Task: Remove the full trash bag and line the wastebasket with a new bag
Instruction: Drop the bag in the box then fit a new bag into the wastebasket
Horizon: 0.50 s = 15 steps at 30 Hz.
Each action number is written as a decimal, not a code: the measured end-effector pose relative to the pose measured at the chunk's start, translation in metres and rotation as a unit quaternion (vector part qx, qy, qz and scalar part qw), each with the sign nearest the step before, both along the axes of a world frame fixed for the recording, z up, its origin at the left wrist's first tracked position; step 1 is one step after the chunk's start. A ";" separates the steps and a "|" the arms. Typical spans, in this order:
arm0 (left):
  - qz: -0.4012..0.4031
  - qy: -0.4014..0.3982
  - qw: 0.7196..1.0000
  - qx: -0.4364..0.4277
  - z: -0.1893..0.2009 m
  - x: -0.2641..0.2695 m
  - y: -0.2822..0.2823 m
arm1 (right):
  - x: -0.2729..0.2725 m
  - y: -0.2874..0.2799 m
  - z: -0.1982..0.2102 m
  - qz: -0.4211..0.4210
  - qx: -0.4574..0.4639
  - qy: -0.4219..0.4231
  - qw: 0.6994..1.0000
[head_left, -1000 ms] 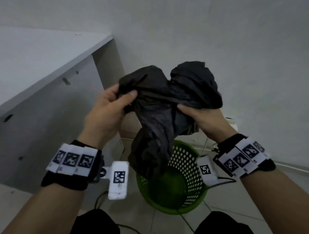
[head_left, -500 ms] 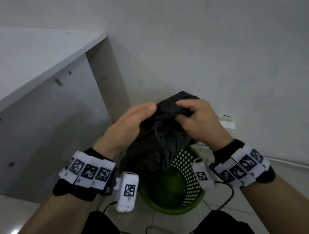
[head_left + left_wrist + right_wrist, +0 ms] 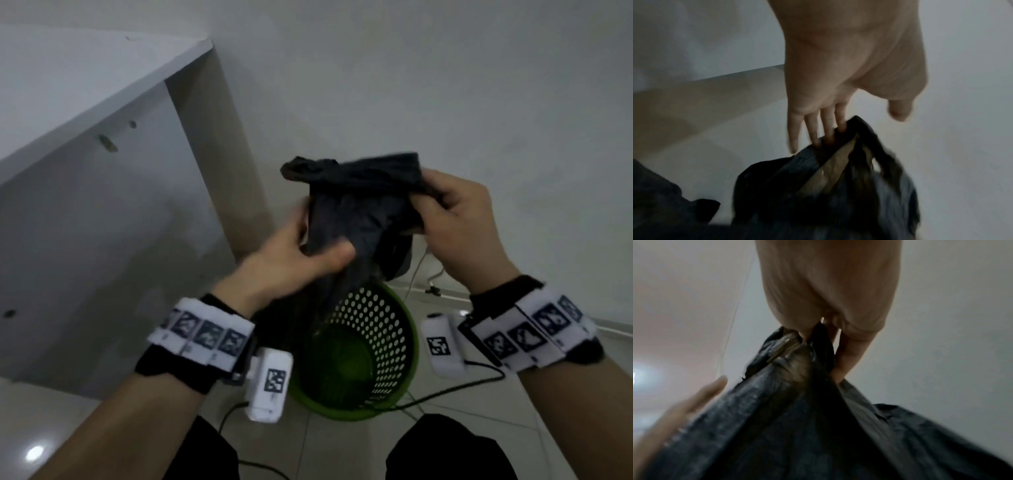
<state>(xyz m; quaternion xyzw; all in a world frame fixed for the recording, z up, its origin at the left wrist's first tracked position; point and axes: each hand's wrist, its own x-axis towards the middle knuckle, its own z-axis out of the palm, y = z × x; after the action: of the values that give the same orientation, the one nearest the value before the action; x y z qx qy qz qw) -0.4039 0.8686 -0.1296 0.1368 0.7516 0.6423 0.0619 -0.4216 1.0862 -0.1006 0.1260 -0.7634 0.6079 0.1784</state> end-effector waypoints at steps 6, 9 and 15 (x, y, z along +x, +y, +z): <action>0.159 -0.113 0.978 0.069 -0.022 -0.011 0.020 | 0.020 -0.007 0.021 0.199 -0.052 -0.029 0.978; 0.163 -0.195 0.931 0.263 0.012 -0.014 -0.004 | 0.004 0.040 -0.016 -0.014 0.079 -0.089 0.993; 0.112 -0.089 0.912 0.384 0.061 -0.013 -0.014 | 0.003 0.032 -0.070 0.139 -0.007 -0.202 0.969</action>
<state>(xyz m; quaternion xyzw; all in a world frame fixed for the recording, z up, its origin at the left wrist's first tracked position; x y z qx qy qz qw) -0.4171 0.8547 -0.0689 0.0072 0.4483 0.8938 -0.0012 -0.4190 1.1186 -0.1708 0.1035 -0.7542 0.6452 -0.0648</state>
